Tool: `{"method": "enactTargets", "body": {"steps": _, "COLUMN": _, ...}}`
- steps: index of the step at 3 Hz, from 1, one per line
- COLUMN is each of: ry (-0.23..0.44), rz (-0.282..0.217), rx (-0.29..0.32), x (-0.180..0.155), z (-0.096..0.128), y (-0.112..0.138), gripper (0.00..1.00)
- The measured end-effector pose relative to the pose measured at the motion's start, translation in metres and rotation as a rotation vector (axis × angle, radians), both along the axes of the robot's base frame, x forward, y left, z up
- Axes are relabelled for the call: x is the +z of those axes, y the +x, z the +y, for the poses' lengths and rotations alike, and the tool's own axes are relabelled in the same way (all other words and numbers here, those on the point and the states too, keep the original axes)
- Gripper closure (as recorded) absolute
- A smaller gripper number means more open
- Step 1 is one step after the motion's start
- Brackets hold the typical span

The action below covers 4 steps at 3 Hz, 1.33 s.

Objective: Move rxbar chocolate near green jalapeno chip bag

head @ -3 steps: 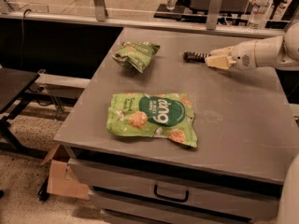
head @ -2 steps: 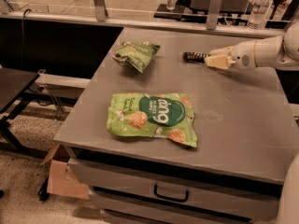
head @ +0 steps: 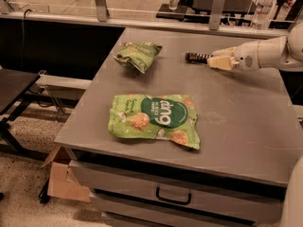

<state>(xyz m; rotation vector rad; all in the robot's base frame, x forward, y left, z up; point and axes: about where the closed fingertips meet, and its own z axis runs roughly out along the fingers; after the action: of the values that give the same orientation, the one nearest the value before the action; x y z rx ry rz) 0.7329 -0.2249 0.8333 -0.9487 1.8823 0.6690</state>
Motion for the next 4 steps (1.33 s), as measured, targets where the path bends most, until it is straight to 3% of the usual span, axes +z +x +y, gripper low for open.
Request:
{"method": "enactTargets", "body": {"steps": 1, "ry": 0.059, "rz": -0.073, "rx": 0.065, "x": 0.030, "z": 0.029, "y": 0.006, "gripper": 1.00}}
{"method": "enactTargets", "body": {"steps": 2, "ry": 0.131, "rz": -0.162, "rx": 0.185, "x": 0.070, "z": 0.077, "y": 0.005, "gripper": 1.00}}
{"method": "enactTargets", "body": {"steps": 3, "ry": 0.129, "rz": -0.183, "rx": 0.250, "x": 0.079, "z": 0.102, "y": 0.003, "gripper": 1.00}}
{"method": "enactTargets", "body": {"steps": 4, "ry": 0.117, "rz": -0.159, "rx": 0.315, "x": 0.068, "z": 0.125, "y": -0.003, "gripper": 1.00}}
